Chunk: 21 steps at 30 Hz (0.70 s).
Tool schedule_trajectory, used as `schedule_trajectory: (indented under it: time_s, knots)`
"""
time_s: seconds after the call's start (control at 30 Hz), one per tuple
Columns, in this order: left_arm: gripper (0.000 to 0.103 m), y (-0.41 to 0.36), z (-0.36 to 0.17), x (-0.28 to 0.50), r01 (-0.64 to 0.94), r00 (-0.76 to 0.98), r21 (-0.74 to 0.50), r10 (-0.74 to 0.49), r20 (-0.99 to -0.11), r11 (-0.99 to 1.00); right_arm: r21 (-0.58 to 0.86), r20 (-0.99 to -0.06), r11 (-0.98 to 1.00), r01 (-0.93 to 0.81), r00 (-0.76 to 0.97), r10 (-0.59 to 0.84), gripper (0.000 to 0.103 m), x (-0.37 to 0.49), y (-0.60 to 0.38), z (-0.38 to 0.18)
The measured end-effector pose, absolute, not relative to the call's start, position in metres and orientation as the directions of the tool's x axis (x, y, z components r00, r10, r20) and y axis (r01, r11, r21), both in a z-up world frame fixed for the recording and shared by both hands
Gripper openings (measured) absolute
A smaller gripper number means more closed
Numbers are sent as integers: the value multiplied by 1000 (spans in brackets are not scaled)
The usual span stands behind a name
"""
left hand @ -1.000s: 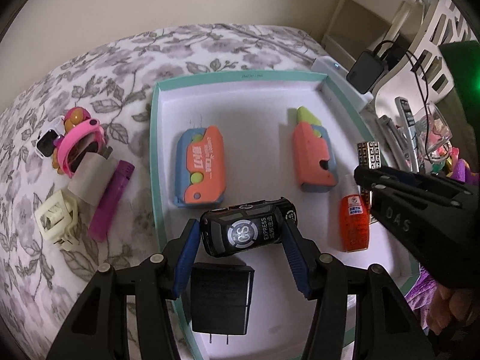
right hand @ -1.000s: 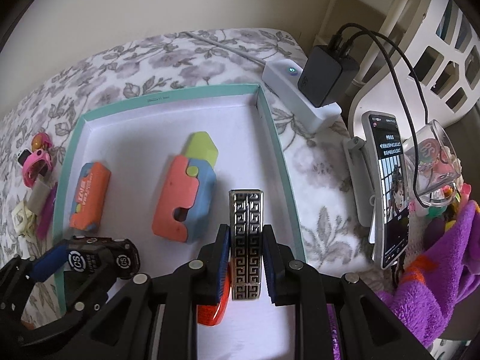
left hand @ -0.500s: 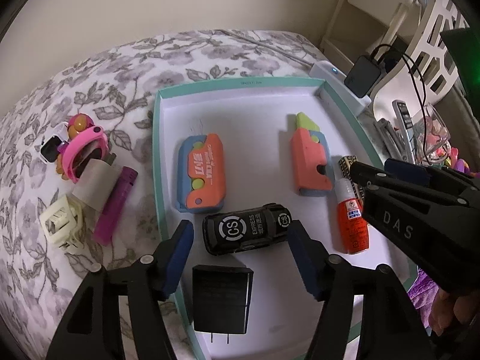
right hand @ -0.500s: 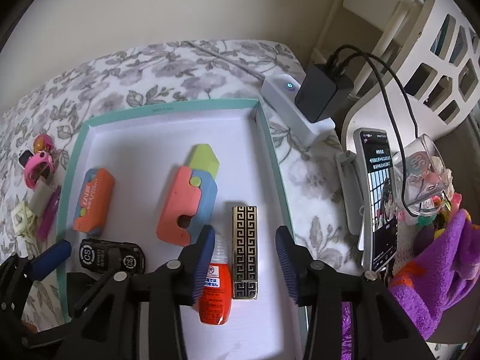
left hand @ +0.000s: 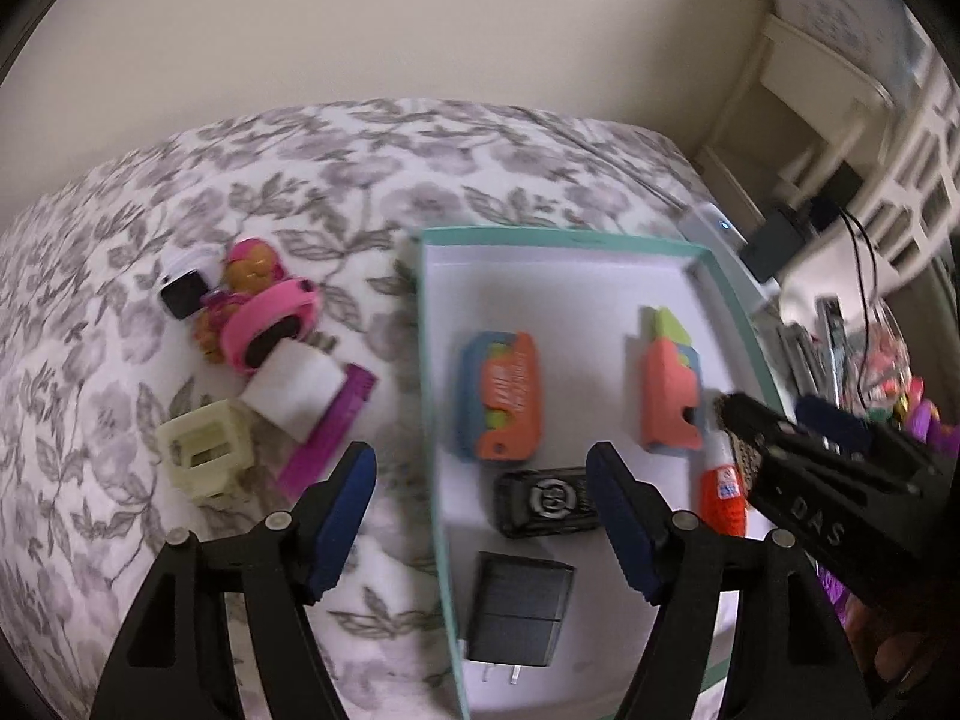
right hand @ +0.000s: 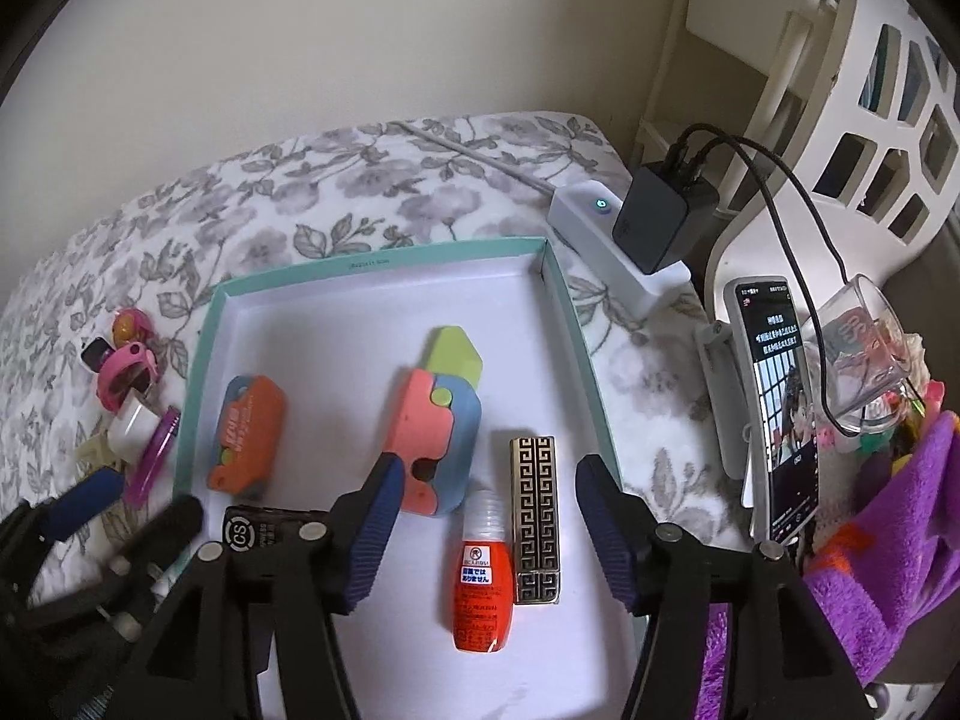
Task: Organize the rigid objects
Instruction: 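Withdraw both tools from the tray back over the remaining pile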
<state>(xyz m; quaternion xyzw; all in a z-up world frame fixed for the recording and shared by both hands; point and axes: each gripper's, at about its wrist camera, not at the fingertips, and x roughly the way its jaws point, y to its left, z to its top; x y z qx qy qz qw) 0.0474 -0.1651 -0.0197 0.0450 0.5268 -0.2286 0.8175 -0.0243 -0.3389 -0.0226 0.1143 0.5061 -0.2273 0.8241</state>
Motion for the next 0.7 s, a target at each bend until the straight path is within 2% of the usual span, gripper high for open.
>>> schedule_trajectory:
  time_s: [0.13, 0.27, 0.3, 0.33, 0.37, 0.57, 0.7]
  knots:
    - [74, -151, -20, 56, 370, 345, -179, -314, -884, 912, -15, -886, 875, 484, 399, -236, 70, -23, -338, -24]
    - [77, -135, -17, 64, 321, 360, -189, -304, -882, 928, 11, -884, 879, 478, 416, -215, 70, -22, -334, -22]
    - [80, -129, -15, 67, 301, 367, -193, -300, -880, 934, 18, -883, 879, 476, 419, -209, 72, -22, -332, -22]
    - [91, -124, -13, 69, 288, 372, -195, -297, -880, 938, 24, -884, 880, 474, 422, -203, 74, -21, -332, -22]
    - [95, -118, -12, 71, 274, 378, -198, -295, -878, 941, 33, -884, 881, 472, 426, -195, 75, -21, -330, -22]
    - [95, -73, -6, 88, 151, 402, -229, -272, -874, 961, 84, -880, 890, 448, 453, -144, 84, -16, -317, -21]
    - [95, -41, -11, 98, 64, 396, -240, -245, -885, 969, 111, -877, 901, 420, 468, -110, 96, -10, -302, -22]
